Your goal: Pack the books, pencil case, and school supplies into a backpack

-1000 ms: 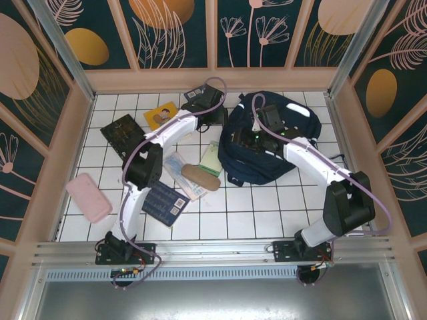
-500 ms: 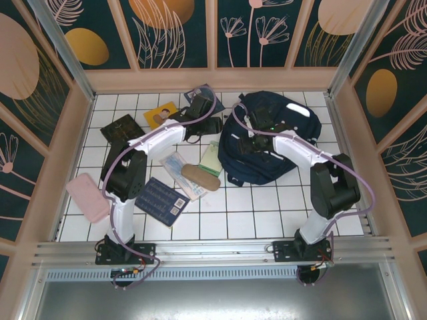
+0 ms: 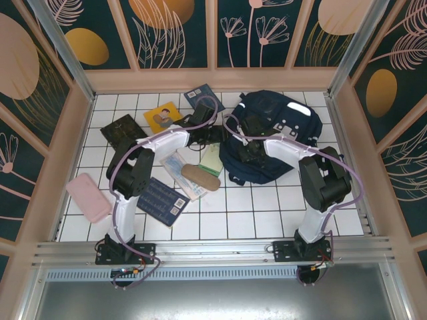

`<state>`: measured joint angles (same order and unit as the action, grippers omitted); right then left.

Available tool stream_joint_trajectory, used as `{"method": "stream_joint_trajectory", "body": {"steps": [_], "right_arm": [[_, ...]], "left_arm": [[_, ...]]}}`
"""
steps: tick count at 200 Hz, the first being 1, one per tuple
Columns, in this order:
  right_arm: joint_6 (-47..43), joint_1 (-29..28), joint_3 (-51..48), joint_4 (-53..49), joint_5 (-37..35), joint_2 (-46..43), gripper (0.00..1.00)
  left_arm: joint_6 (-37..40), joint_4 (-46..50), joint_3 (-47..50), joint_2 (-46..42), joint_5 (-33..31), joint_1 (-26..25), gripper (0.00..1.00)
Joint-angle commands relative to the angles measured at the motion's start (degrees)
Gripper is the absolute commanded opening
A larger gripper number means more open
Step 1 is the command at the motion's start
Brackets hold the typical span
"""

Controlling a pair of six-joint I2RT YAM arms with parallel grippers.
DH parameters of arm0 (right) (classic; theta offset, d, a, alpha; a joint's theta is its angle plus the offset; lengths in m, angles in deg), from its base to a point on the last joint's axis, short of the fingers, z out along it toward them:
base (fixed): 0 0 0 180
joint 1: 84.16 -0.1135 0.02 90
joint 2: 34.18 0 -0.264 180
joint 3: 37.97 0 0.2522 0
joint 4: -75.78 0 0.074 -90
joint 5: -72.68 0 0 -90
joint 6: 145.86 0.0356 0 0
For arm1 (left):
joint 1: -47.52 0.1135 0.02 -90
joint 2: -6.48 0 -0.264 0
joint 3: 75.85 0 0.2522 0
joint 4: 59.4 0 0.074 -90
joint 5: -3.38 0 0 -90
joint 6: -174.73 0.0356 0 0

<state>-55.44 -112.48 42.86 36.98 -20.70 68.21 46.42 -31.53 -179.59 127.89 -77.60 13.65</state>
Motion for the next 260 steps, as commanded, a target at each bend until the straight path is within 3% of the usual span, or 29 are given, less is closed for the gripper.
{"method": "stream_joint_trajectory", "body": {"steps": [1, 7, 88, 126, 138, 149, 224, 242, 260], "right_arm": [[1.34, 0.72, -0.62, -0.80, -1.94, 1.21, 0.10], [1.94, 0.71, -0.62, -1.04, -1.15, 0.81, 0.00], [15.97, -3.24, -1.06, -1.19, 13.97, -8.04, 0.00], [17.40, -3.37, -0.53, -3.19, 2.88, -8.58, 0.00], [15.51, -2.45, -0.58, -3.82, -1.62, -9.32, 0.20], [12.83, -0.28, -0.88, -3.53, -3.40, -9.82, 0.29], [0.49, 2.56, -1.46, -3.04, -4.29, -2.80, 0.54], [-0.20, 2.56, -2.32, -1.76, -4.86, -2.46, 0.69], [-0.19, 2.67, -2.56, -0.75, -8.27, -1.06, 0.70]], "left_arm": [[-1.25, -0.55, -3.82, 4.07, 1.03, -0.58, 0.60], [-1.21, -0.21, -4.86, 4.99, 0.93, -0.51, 0.60], [1.16, 5.41, -22.41, 16.79, -1.50, -0.54, 0.58], [2.22, 7.84, -26.16, 18.90, -2.45, -0.55, 0.58], [2.51, 7.80, -25.03, 18.00, -2.60, -0.52, 0.58], [2.51, 7.08, -23.15, 16.70, -2.77, -0.53, 0.58], [1.40, 3.61, -15.88, 12.30, -1.78, -0.58, 0.58], [1.25, 3.22, -15.11, 11.85, -1.70, -0.57, 0.58], [1.14, 2.70, -14.54, 11.66, -1.53, -0.56, 0.58]]}}
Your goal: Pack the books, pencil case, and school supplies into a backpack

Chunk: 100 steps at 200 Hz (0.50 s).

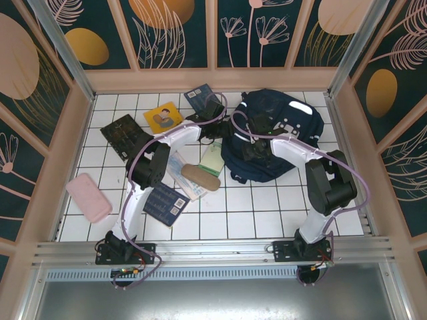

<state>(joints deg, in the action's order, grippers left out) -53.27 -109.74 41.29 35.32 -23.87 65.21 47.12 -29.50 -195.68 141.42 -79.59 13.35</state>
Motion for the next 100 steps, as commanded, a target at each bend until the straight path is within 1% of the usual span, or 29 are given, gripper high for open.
{"method": "stream_joint_trajectory", "body": {"steps": [1, 12, 24, 27, 48, 53, 62, 74, 80, 88, 91, 100], "right_arm": [[-2.39, -0.03, -1.03, 0.97, -5.34, 2.07, 0.70], [-2.25, 0.26, -0.54, 1.03, -7.12, 3.65, 0.68], [-1.83, 0.45, -0.11, 0.86, -7.43, 5.41, 0.64], [-1.79, 0.40, -0.03, 0.86, -7.32, 5.79, 0.61], [-0.76, 0.19, -0.34, 0.27, -4.68, 7.58, 0.36], [-0.08, 0.10, -0.50, -0.04, -3.71, 7.71, 0.28], [1.24, 0.10, -1.11, -0.56, -0.84, 7.68, 0.14], [3.39, -0.19, -2.34, -1.30, 3.90, 7.41, 0.01], [4.49, -0.54, -3.38, -1.43, 5.29, 6.86, 0.00], [5.98, -1.31, -4.85, -1.30, 5.41, 5.85, 0.00], [6.52, -1.65, -5.42, -1.26, 7.15, 5.37, 0.00], [8.12, -2.62, -7.01, -1.16, 8.73, 3.88, 0.00]], "left_arm": [[0.43, 0.66, 1.55, -1.87, 0.45, -0.22, 0.58], [0.24, 0.43, 1.64, -1.86, 0.76, -0.24, 0.58], [-0.05, 0.13, 1.81, -1.71, 1.05, -0.28, 0.58], [-0.09, 0.05, 1.89, -1.65, 1.12, -0.28, 0.58], [-0.36, -0.21, 1.59, -0.96, 0.75, -0.20, 0.58], [-0.43, -0.23, 1.41, -0.69, 0.72, -0.28, 0.57], [-0.53, -0.23, 0.84, -0.02, 0.81, -0.21, 0.57], [-0.58, 0.02, -0.33, 1.03, 0.94, -0.28, 0.57], [-0.55, 0.19, -1.19, 1.65, 0.97, -0.26, 0.56], [-0.54, 0.50, -2.26, 2.59, 1.06, -0.22, 0.55], [-0.50, 0.66, -2.75, 2.94, 1.09, -0.24, 0.55], [-0.38, 1.11, -4.11, 4.06, 1.20, -0.24, 0.54]]}}
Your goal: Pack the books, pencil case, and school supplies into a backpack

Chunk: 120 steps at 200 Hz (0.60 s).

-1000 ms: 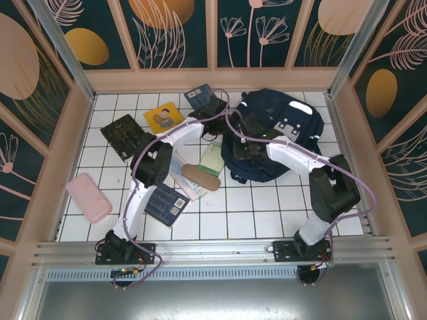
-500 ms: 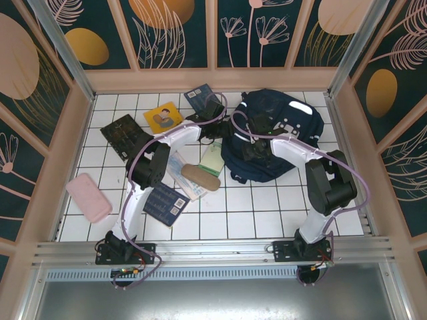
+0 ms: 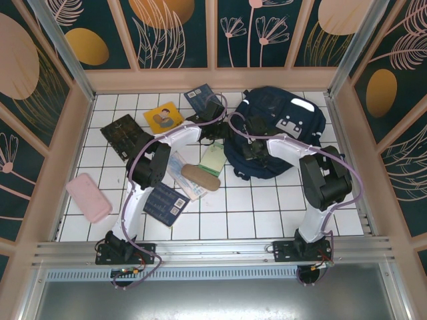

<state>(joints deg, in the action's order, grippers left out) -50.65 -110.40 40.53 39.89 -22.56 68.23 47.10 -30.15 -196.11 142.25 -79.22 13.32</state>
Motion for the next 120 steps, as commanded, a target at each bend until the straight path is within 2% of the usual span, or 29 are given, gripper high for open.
{"method": "stream_joint_trajectory", "body": {"steps": [1, 38, 79, 120], "right_arm": [[5.68, -2.14, -6.39, -5.73, 7.56, 0.68, 0.00], [13.29, -7.66, -8.97, -4.47, 13.55, -4.42, 0.00], [20.23, -11.64, -5.72, -0.51, 18.09, -2.09, 0.00], [20.27, -9.81, -0.66, -0.76, 13.28, 3.40, 0.00]], "left_arm": [[-0.35, 1.84, -3.92, 3.38, 0.84, -0.19, 0.54], [0.34, 3.77, -11.25, 8.35, 0.95, -0.19, 0.51], [1.02, 5.26, -18.29, 12.92, 1.92, -0.25, 0.47], [2.36, 6.09, -20.74, 13.20, 1.31, -0.23, 0.47]]}}
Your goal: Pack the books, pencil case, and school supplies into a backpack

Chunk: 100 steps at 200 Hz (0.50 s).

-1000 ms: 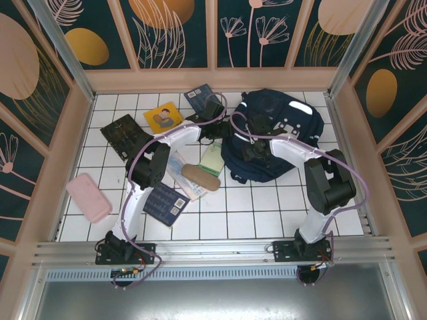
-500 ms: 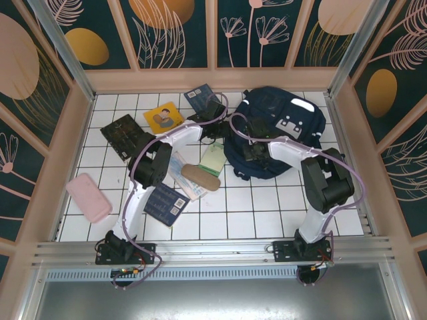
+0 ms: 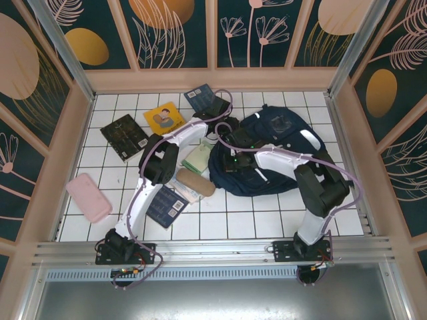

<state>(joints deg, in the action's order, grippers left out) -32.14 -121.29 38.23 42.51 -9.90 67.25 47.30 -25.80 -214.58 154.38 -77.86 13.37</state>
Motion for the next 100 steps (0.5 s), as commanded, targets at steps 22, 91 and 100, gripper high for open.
{"method": "stream_joint_trajectory", "body": {"steps": [22, 91, 100], "right_arm": [[1.06, 5.37, 0.88, -2.27, -0.04, 4.55, 0.00], [-2.68, 10.13, 4.51, -2.28, 1.47, 4.34, 0.07], [-2.29, 10.12, 5.34, -2.29, 1.18, 3.43, 0.10]], "left_arm": [[2.63, 2.23, -1.88, -1.17, -0.66, 0.29, 0.53], [2.89, 1.98, 4.47, -15.68, -3.61, 3.19, 0.62], [2.67, 1.88, 6.73, -17.99, -4.52, 3.75, 0.62]]}}
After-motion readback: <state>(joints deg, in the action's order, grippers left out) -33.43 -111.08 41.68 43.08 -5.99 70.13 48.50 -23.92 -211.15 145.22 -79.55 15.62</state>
